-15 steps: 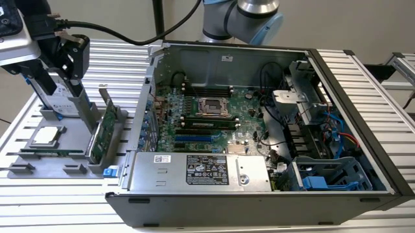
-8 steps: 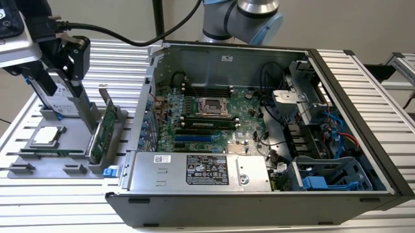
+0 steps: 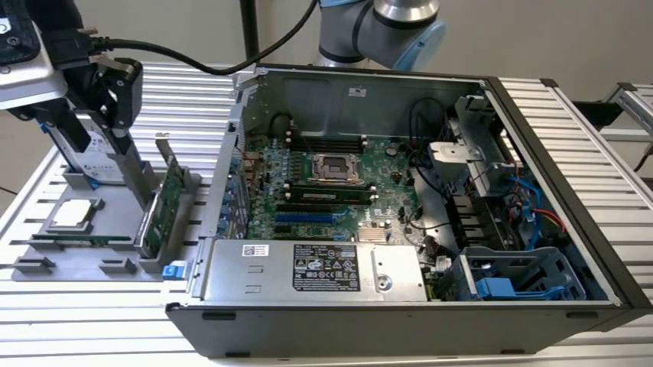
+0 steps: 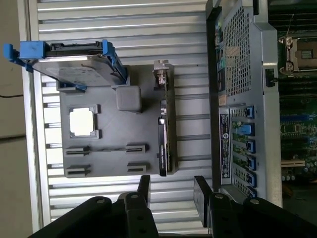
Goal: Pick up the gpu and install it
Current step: 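Pick up the gpu and move the gpu toward the slot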
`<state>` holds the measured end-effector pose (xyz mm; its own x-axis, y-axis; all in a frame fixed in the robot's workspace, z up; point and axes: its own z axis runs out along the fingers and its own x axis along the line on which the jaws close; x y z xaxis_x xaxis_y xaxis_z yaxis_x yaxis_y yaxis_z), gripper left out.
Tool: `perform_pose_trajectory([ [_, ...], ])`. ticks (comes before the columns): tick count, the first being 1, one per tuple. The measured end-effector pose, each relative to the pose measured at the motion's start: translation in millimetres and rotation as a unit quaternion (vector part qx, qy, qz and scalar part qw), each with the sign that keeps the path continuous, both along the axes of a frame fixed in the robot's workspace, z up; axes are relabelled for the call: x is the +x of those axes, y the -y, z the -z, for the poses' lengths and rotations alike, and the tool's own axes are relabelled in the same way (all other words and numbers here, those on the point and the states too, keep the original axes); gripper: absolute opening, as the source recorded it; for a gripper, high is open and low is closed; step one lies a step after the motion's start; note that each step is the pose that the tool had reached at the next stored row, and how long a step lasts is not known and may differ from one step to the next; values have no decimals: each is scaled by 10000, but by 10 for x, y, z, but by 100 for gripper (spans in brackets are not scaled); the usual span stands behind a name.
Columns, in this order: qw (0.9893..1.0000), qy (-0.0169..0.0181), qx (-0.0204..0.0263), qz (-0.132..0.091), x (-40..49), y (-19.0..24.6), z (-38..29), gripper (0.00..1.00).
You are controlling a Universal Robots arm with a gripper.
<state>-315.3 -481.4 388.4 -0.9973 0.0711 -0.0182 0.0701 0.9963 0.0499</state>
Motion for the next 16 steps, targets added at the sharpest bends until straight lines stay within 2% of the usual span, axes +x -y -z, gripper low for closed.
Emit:
perform_pose_trajectory([
  [16, 10000, -1, -1, 0, 0, 0, 84, 100],
])
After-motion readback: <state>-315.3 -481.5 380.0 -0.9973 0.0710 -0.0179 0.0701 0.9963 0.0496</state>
